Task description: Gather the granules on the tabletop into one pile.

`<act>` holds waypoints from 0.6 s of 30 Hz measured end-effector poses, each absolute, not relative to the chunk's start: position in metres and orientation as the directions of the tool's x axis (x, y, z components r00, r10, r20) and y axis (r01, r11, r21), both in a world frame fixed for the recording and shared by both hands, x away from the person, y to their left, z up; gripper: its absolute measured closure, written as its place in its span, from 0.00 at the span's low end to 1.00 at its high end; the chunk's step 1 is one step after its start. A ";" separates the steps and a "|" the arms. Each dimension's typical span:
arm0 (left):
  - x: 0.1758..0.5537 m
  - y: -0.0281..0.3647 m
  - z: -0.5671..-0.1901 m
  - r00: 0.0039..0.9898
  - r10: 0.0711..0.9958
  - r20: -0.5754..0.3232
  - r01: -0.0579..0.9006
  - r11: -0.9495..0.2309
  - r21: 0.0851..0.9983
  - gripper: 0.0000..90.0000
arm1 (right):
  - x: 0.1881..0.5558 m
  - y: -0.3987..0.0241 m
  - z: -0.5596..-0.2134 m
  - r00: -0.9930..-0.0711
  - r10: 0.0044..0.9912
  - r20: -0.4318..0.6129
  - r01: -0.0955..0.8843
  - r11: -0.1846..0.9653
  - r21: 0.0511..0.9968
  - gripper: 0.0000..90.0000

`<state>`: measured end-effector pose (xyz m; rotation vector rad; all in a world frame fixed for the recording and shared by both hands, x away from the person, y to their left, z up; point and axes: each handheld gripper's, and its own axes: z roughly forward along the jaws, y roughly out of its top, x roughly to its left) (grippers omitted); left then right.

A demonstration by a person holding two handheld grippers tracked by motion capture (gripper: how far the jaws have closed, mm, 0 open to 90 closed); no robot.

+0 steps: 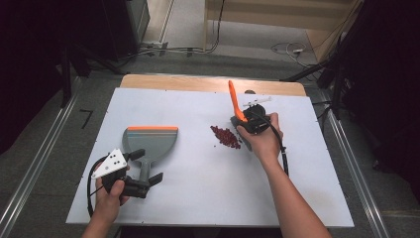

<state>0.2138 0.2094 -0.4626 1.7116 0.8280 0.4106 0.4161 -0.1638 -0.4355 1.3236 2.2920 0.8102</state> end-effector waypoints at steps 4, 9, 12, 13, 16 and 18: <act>0.214 0.208 -0.463 0.693 0.707 -0.142 0.315 -0.120 0.942 0.00 | 0.409 -0.177 -0.428 -0.494 0.869 -0.033 0.643 0.391 0.659 0.76; 0.214 0.208 -0.463 0.689 0.711 -0.140 0.315 -0.119 0.942 0.00 | 0.395 -0.198 -0.422 -0.488 0.873 -0.015 0.631 0.364 0.685 0.76; 0.214 0.209 -0.463 0.688 0.712 -0.138 0.312 -0.119 0.943 0.00 | 0.385 -0.215 -0.420 -0.480 0.877 0.009 0.629 0.338 0.700 0.76; 0.214 0.209 -0.463 0.688 0.712 -0.138 0.311 -0.119 0.943 0.00 | 0.381 -0.221 -0.420 -0.474 0.880 0.022 0.632 0.323 0.704 0.76; 0.213 0.209 -0.462 0.687 0.714 -0.134 0.309 -0.120 0.944 0.00 | 0.370 -0.238 -0.420 -0.468 0.883 0.039 0.628 0.301 0.718 0.76; 0.213 0.209 -0.462 0.684 0.717 -0.135 0.308 -0.116 0.944 0.00 | 0.362 -0.249 -0.422 -0.466 0.883 0.052 0.626 0.287 0.725 0.76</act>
